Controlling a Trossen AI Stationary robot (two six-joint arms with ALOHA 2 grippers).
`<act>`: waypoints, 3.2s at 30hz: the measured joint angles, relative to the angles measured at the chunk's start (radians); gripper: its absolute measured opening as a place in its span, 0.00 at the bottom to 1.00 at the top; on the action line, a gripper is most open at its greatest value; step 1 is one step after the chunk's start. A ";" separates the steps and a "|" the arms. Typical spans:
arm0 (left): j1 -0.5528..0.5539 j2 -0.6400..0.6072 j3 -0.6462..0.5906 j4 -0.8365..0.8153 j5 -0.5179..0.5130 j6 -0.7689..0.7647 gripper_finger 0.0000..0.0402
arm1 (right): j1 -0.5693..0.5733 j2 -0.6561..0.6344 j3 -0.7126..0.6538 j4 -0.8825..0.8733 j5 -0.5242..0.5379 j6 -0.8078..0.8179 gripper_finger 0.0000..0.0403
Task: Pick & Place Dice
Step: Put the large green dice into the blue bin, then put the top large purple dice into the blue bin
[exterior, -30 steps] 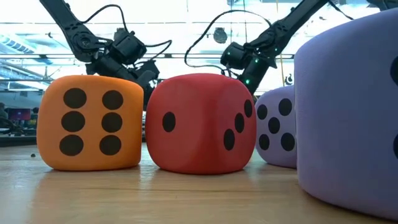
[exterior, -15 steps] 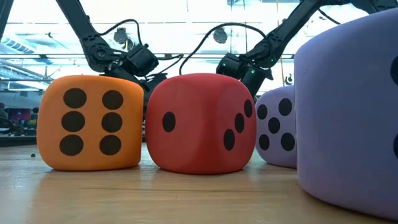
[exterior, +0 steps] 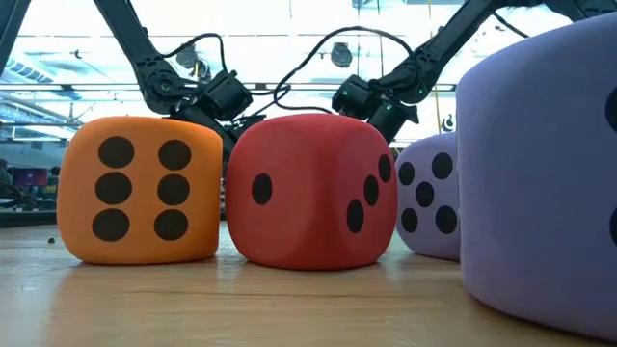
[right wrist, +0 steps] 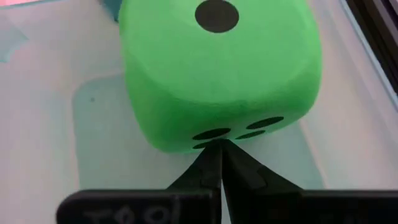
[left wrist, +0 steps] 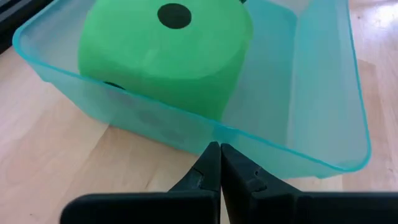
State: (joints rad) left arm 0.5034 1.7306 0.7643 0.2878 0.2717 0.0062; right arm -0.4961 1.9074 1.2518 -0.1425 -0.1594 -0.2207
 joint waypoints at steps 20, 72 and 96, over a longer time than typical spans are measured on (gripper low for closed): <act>-0.022 -0.437 -0.158 -0.028 -0.002 0.078 0.01 | 0.000 -0.375 -0.016 -0.276 0.036 0.022 0.01; -0.023 -0.893 -0.396 0.026 0.042 -0.069 0.05 | 0.774 -0.420 0.040 -0.618 0.157 0.345 0.93; -0.023 -0.893 -0.396 -0.011 0.043 -0.063 0.05 | 0.851 -0.292 0.046 -0.534 0.154 0.359 0.99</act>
State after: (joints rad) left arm 0.4801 0.8375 0.3683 0.2772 0.3149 -0.0567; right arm 0.3553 1.6155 1.2981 -0.6769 -0.0050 0.1385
